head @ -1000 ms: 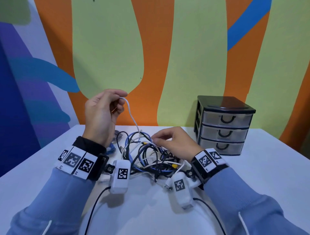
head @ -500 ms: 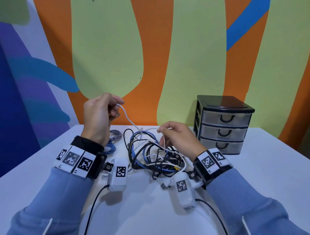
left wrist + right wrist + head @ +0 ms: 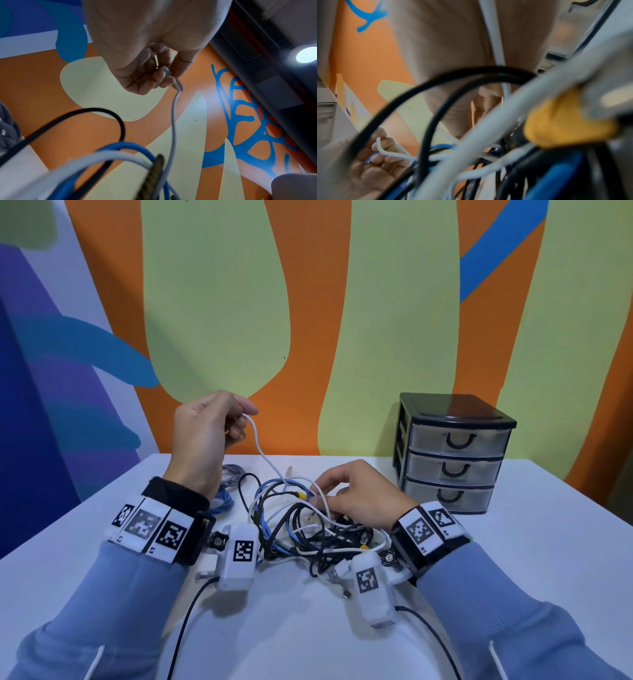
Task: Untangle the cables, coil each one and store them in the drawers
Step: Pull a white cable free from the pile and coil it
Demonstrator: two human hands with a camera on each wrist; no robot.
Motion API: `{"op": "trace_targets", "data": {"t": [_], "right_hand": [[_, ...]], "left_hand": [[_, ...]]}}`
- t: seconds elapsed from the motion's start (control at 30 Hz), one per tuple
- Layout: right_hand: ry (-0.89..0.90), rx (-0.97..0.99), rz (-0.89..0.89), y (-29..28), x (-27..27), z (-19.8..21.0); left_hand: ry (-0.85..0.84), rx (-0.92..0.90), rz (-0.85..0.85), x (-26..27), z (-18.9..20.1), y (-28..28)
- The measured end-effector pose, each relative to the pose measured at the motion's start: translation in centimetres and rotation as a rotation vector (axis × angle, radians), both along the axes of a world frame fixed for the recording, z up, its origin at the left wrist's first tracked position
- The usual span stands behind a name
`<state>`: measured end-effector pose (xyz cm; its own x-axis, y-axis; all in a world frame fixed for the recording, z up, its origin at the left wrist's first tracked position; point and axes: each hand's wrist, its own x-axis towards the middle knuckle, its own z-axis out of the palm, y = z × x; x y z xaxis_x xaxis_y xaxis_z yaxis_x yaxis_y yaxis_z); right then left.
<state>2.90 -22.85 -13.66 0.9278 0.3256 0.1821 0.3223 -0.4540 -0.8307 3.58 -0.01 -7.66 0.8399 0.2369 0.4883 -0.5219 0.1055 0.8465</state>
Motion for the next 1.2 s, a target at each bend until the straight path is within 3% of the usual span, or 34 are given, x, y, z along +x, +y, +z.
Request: {"op": "trace_targets", "data": {"t": [0.1, 0.23, 0.4, 0.57, 0.67, 0.8, 0.87, 1.0, 1.13, 1.2], "right_hand": [[-0.068, 0.095, -0.124, -0.3, 0.4, -0.3], [-0.169, 0.129, -0.231, -0.6, 1.1, -0.5], [-0.254, 0.134, -0.335, -0.7, 1.0, -0.2], [-0.417, 0.178, -0.426, -0.7, 0.9, 0.6], [-0.365, 0.323, -0.331, -0.5, 0.8, 1.1], [-0.130, 0.711, -0.163, -0.6, 0.1, 2.4], [-0.107, 0.771, -0.111, -0.6, -0.2, 2.8], [-0.180, 0.614, 0.011, 0.3, -0.9, 2.9], [-0.133, 0.186, 0.074, 0.3, -1.1, 2.4], [-0.098, 0.056, 0.077, 0.3, -1.0, 1.8]], "left_hand": [[0.023, 0.057, 0.009, -0.2, 0.1, 0.3], [0.099, 0.298, 0.006, -0.4, 0.0, 0.7], [0.261, 0.844, -0.110, -0.6, -0.6, 1.0], [0.067, 0.956, 0.035, -0.7, -1.1, -0.7], [-0.055, 1.097, 0.088, -0.9, -1.6, -1.6], [-0.084, 0.993, 0.085, -0.9, -1.9, -2.5], [-0.072, 0.915, 0.011, -0.8, -2.0, -2.6], [-0.112, 0.889, -0.082, -0.6, -2.2, -2.7], [-0.215, 0.416, -0.098, -1.1, -0.6, -2.5], [-0.216, 0.271, -0.068, -1.4, 0.1, -1.8]]}}
